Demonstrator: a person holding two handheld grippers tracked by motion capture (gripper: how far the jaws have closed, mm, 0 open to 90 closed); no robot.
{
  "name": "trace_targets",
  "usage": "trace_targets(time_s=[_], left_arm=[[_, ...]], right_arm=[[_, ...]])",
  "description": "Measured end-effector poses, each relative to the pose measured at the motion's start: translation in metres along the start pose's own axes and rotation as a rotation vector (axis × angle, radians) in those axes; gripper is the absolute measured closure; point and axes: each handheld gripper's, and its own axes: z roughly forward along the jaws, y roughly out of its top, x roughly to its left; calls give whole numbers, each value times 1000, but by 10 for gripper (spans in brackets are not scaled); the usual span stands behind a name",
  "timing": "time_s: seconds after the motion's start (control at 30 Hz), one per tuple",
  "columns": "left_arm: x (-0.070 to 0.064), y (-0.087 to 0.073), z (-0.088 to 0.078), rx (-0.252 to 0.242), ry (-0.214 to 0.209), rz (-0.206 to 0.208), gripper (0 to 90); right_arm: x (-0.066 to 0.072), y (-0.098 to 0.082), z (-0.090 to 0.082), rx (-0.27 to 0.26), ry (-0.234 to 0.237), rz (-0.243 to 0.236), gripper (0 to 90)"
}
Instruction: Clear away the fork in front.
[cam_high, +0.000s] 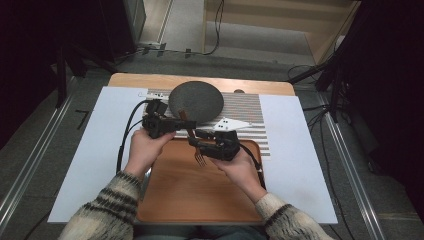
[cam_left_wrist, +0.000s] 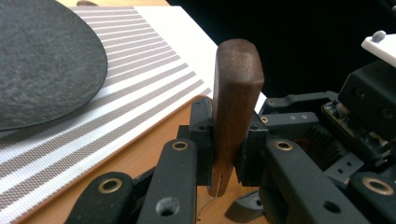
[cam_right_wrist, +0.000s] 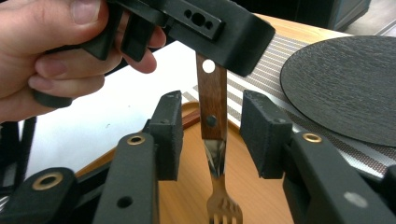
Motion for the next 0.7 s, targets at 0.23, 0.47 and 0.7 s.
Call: trace_targets(time_s=[0.23, 0.47, 0.7], left_arm=[[0, 3, -10, -1, 12, 23, 800], [2, 3, -15, 9, -10, 23, 799], [4, 1, -17, 41, -21, 33, 799]], right_arm=[[-7, -1, -8, 48, 43, 14, 419], [-16, -3, -19, 88, 82, 30, 379], [-28, -9, -25, 110, 76, 45, 320]])
